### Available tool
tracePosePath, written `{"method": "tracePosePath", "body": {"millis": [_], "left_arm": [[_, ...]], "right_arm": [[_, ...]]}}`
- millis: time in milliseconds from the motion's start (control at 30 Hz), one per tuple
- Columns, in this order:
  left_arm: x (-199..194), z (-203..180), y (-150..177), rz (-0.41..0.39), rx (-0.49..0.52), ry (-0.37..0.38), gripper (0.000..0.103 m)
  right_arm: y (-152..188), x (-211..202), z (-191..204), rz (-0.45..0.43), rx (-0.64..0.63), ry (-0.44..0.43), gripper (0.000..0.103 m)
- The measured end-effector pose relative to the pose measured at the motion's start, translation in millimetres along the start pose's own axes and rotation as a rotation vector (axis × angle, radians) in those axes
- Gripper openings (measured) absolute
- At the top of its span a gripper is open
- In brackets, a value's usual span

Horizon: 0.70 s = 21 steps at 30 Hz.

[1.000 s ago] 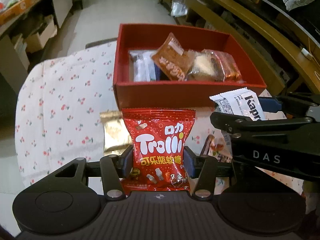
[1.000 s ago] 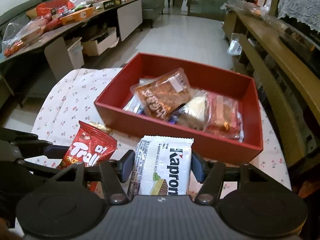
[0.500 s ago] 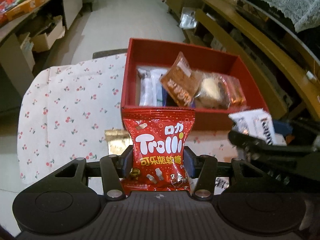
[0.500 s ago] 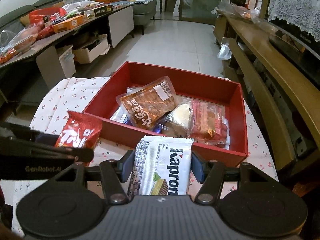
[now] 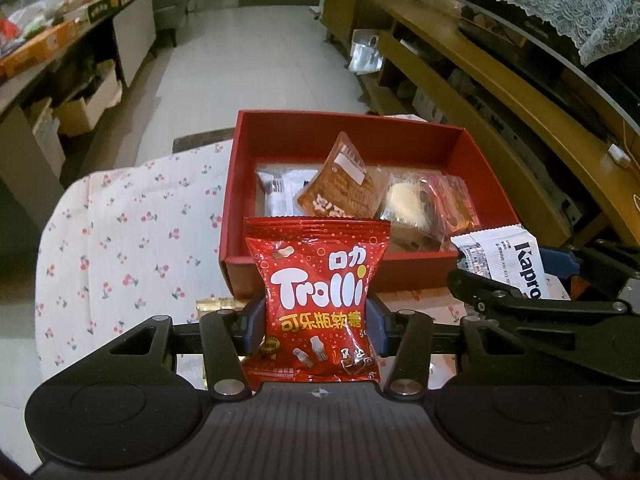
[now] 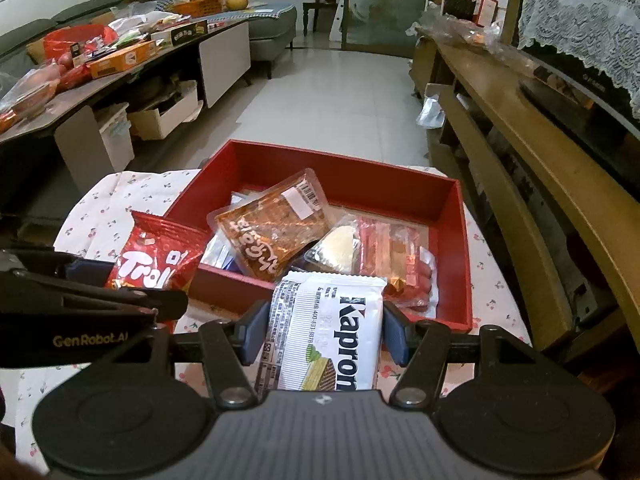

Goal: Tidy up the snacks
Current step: 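Carry the Trolli bag and Kaprons wafer over the red box with both tools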

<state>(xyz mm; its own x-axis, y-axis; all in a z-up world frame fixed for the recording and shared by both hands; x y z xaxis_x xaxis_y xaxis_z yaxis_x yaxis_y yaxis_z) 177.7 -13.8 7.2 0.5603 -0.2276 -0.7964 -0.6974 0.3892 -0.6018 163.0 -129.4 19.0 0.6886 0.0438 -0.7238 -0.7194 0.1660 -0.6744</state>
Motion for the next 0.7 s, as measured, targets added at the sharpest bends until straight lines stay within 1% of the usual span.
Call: {"method": "tracePosePath", "body": {"millis": [700], "left_arm": [[6.5, -2.6, -35.6, -0.038, 0.037, -0.032, 0.055]], "right_arm": [[-32.6, 7.5, -13.4, -0.051, 0.037, 0.030, 0.076]]}}
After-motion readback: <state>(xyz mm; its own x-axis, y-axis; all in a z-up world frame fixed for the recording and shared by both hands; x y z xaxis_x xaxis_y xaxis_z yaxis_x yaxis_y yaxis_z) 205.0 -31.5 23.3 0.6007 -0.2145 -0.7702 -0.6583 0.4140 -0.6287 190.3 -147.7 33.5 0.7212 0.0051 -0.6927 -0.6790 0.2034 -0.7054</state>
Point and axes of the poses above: each gripper's, at about its wrist camera, not at the fingertips, and x roughly the way its jaws point, z to its left, y to its underside, the point moved 7 cm from there along x, roughly the way its jaws point, and after that the axes turned 15 degrees about x, right-handed, at the moved point
